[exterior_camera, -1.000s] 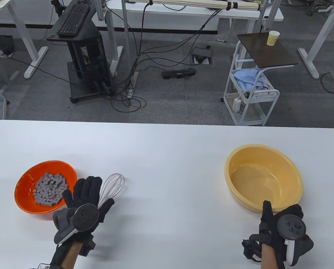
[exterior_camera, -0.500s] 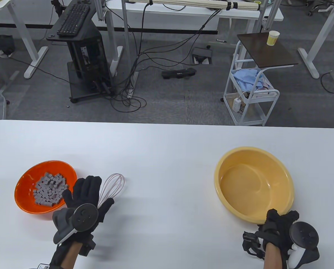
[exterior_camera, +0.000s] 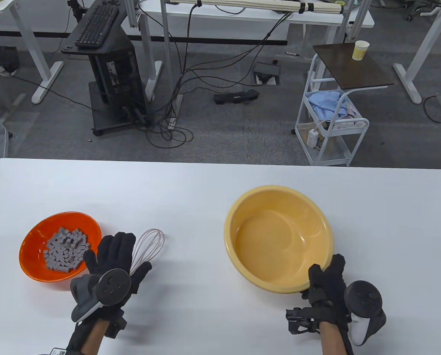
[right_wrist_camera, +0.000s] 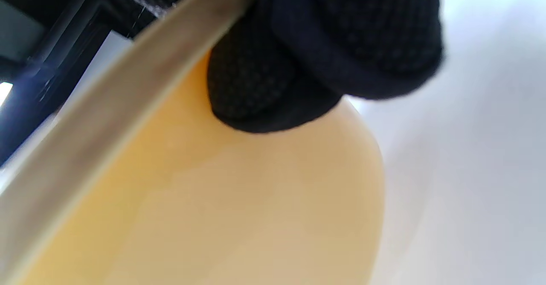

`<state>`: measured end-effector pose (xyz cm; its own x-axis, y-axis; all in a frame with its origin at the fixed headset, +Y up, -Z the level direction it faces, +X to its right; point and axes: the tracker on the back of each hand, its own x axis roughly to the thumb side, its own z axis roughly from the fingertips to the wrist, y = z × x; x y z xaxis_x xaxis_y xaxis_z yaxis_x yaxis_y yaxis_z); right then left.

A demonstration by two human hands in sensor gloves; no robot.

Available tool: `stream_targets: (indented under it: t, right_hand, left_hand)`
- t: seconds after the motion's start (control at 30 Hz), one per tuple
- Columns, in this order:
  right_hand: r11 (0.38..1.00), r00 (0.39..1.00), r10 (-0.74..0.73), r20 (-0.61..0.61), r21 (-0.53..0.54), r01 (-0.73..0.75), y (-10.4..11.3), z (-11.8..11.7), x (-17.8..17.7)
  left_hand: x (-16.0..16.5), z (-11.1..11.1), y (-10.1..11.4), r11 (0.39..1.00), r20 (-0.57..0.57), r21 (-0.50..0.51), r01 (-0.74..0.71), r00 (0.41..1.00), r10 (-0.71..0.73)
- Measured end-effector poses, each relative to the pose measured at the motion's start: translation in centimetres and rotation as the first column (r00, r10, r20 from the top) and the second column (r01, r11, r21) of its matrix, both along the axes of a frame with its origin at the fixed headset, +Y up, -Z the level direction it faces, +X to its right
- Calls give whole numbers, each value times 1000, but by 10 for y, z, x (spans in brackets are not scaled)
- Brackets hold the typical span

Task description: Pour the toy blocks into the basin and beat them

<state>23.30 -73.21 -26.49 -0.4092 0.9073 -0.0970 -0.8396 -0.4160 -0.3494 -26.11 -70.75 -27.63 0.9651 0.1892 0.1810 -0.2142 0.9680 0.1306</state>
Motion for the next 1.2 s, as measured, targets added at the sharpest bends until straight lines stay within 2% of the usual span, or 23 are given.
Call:
stream_targets:
  t: [0.2, 0.37, 0.63, 0.8, 0.87, 0.97, 1.1, 1.2]
  right_hand:
    - [999, 988, 35, -152, -26, -39, -1, -2, -39]
    - [996, 972, 60, -227, -48, -72, -5, -2, -56]
    - [992, 949, 98, -299, -51, -119, -18, -4, -70]
    - [993, 939, 45, -340, -89, -80, -28, -7, -73]
    - [985, 934, 77, -350, -118, -125, -24, -6, -68]
    - [969, 930, 181, -319, -106, -225, -15, -6, -55]
    - [934, 919, 334, -207, -58, -352, -1, -3, -30]
    - [922, 915, 379, -139, -25, -386, 5, -1, -17]
  left_hand:
    - [0, 0, 0, 1000, 1, -4, -4, 1000, 4]
    - [1, 0, 0, 1000, 10, -12, 3, 1000, -3]
    - [3, 0, -1, 1000, 16, -14, 15, 1000, -15]
    - [3, 0, -1, 1000, 11, -16, 21, 1000, -21]
    - [2, 0, -1, 1000, 8, -18, 14, 1000, -14]
    - [1, -1, -1, 1000, 4, -20, 15, 1000, -15]
    - [0, -1, 1, 1000, -6, -16, 4, 1000, -4]
    - [-4, -1, 4, 1000, -25, -9, -10, 1000, 10]
